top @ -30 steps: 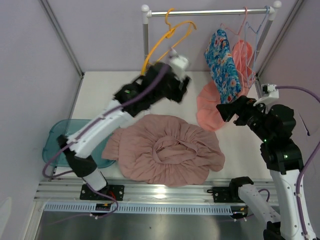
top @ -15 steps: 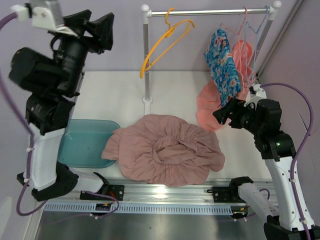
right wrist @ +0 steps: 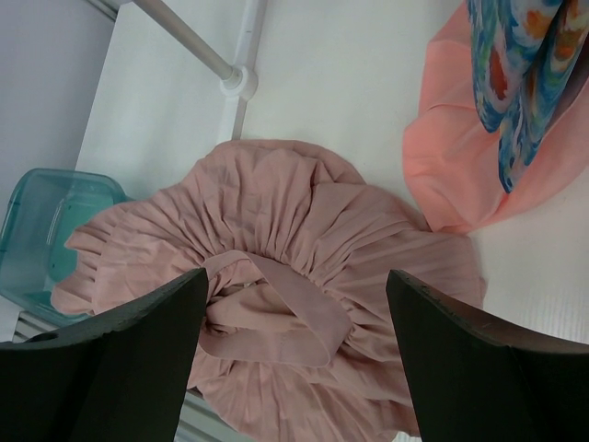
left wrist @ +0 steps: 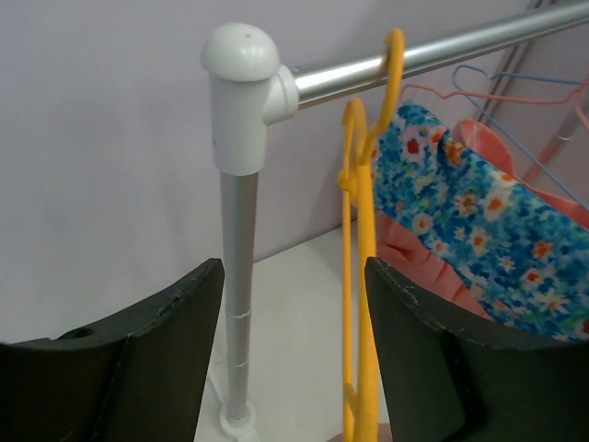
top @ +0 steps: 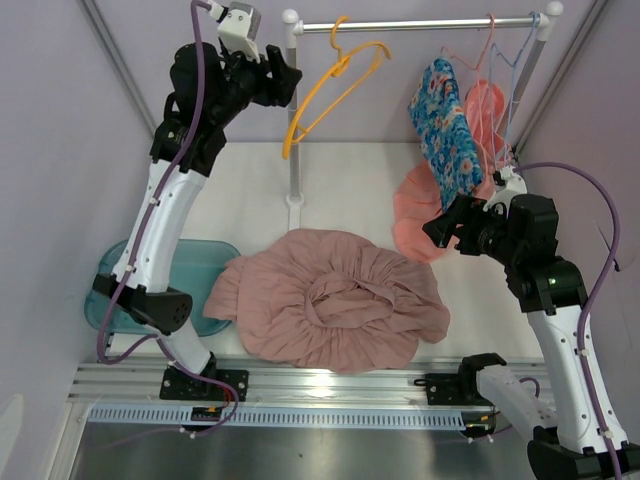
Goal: Place the skirt on the hanger
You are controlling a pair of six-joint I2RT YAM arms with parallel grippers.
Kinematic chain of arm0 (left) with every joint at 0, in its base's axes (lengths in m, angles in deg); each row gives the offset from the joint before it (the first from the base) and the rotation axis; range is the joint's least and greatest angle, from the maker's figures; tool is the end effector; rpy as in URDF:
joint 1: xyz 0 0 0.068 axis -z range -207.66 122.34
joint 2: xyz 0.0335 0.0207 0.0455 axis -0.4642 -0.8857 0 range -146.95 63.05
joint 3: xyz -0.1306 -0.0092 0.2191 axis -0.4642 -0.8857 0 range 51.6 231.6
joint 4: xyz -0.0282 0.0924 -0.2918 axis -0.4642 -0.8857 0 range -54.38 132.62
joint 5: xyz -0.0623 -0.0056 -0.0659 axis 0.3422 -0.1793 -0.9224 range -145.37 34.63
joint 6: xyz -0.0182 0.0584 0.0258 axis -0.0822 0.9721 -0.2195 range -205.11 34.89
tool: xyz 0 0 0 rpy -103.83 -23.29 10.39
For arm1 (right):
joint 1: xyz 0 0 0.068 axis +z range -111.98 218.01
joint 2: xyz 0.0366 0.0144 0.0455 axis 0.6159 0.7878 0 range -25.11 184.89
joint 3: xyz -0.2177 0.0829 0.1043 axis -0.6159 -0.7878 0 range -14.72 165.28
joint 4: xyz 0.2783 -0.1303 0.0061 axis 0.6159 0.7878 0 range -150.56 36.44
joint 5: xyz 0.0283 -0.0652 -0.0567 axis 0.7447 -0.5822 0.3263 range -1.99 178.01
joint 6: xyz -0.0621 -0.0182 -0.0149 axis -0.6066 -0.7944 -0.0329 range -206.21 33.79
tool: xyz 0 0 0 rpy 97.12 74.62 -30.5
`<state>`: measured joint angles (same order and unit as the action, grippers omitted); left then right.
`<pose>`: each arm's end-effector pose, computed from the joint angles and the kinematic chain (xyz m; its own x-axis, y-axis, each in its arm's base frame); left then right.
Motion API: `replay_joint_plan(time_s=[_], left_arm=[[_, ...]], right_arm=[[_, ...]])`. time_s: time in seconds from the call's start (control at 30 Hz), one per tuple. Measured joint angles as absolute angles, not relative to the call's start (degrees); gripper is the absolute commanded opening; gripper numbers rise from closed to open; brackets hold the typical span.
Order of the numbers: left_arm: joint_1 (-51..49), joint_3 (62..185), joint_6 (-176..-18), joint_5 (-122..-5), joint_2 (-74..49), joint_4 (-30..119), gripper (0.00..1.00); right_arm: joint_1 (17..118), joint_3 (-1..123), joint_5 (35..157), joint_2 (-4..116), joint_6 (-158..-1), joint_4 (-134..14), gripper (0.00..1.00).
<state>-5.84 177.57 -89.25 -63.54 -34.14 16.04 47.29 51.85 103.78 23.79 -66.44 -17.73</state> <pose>0.3733 -0.1575 0.5561 -0.0006 -0.0768 -0.9970 0.5009 0.8629 -0.0668 0.2273 0.0515 0.3920 -0.5295 0.2434 -0.8126 -0.2324 0.8797 0.4149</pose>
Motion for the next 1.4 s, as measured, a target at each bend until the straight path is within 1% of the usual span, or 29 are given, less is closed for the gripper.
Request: replay_joint_plan(time_s=[0.17, 0.33, 0.93, 1.23, 1.4], left_arm=[[-5.9, 177.6, -90.8, -68.6, -34.0, 17.5, 0.67], [-5.9, 176.7, -91.3, -70.9, -34.0, 18.0, 0.66], [-5.5, 170.4, -91.8, -73.6, -34.6, 19.4, 0.62], [-3.5, 169.2, -91.8, -73.6, -35.6, 20.0, 0.6], [-2.7, 169.1, -91.8, -72.9, -35.9, 20.5, 0.57]], right_arm=[[47.3, 51.8, 103.8, 23.8, -66.7, -17.8, 0.85], [47.3, 51.8, 103.8, 23.8, -66.8, -18.0, 0.85], [47.3, 51.1, 103.8, 23.8, -67.0, -18.6, 0.85], [47.2, 49.9, 103.7, 23.9, -67.2, -18.8, 0.85], [47.1, 49.9, 103.7, 23.9, -67.8, -18.8, 0.85]])
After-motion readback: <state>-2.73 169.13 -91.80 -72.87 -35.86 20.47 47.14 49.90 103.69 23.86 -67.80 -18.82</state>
